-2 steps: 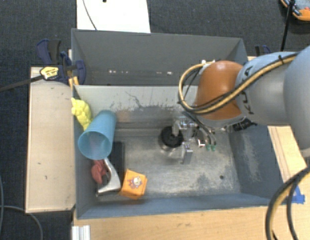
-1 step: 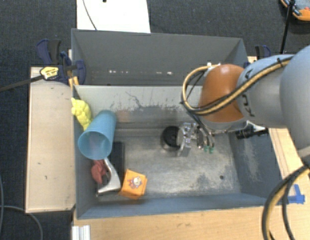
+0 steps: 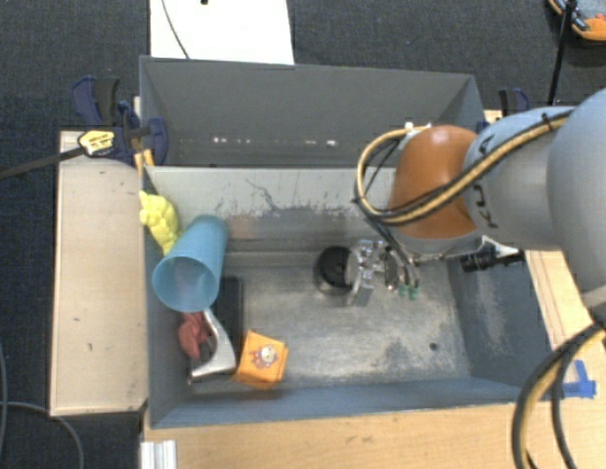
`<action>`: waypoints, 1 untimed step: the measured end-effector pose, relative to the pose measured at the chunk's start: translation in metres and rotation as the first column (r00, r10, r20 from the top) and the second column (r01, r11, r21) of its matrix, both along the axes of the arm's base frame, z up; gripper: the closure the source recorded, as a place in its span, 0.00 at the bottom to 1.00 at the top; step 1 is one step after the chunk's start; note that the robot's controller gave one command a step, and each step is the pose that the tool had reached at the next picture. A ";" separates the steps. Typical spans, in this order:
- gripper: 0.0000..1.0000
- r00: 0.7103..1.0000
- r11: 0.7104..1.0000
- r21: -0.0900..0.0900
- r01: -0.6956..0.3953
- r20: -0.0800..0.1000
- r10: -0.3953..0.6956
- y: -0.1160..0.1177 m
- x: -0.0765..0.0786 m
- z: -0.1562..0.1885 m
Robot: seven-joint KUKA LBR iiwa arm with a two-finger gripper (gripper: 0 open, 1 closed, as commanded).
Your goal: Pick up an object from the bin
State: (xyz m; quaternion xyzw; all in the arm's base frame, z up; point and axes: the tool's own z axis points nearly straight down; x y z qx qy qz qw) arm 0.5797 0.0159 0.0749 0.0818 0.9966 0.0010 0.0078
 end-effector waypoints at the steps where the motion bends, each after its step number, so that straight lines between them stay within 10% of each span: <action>1: 1.00 1.000 1.000 -0.001 -0.024 -0.013 0.024 -0.024 -0.022 0.139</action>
Offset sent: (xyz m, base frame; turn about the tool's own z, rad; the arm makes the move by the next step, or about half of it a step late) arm 0.0000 0.0000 0.0000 0.0000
